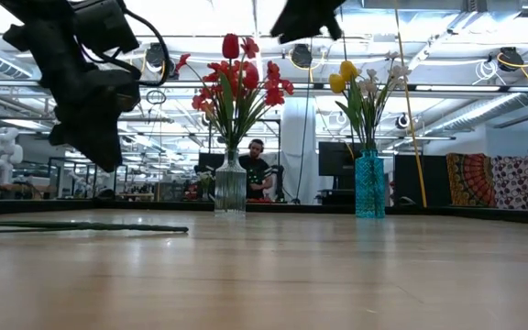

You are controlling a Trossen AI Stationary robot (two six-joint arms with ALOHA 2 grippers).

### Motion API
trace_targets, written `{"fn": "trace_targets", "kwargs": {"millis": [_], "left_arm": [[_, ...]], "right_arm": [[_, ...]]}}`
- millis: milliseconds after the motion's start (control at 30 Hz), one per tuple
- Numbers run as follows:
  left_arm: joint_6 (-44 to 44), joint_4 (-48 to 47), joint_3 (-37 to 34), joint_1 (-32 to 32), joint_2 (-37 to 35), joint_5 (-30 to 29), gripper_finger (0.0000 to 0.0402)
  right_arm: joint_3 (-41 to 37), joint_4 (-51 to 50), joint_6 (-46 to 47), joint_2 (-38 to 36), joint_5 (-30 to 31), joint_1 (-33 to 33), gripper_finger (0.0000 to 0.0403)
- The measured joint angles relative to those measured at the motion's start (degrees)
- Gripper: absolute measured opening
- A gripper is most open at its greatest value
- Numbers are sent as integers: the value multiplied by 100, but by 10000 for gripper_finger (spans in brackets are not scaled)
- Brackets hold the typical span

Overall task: Sort flowers into vase by color
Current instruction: Put the white flower into the blue vase

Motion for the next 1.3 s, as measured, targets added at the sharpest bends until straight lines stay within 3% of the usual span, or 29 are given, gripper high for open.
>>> {"fn": "trace_targets", "kwargs": {"millis": [200, 433, 700, 1033, 1167, 1300], "left_arm": [[-1434, 240, -1, -350, 0, -35, 134], [-3432, 312, -1, -794, 0, -317, 134], [-4777, 627, 6, -1676, 38, -871, 134], [-5325, 669, 787, -2806, 1095, -1664, 134], [-5050, 485, 1270, -3066, 1742, -1600, 134], [-5043, -84, 1638, -3236, 2293, -889, 134]], "right_arm": [[4, -1693, 563, -542, 7, 125, 122], [4, -3605, 1003, -650, 12, 142, 108], [-2, -4572, 1064, -611, 12, 255, 91], [-2, -4738, 785, -611, 8, 645, 80], [-2, -4877, 785, -629, -177, 806, 79], [-2, -5007, 791, -650, -306, 979, 79]]}}
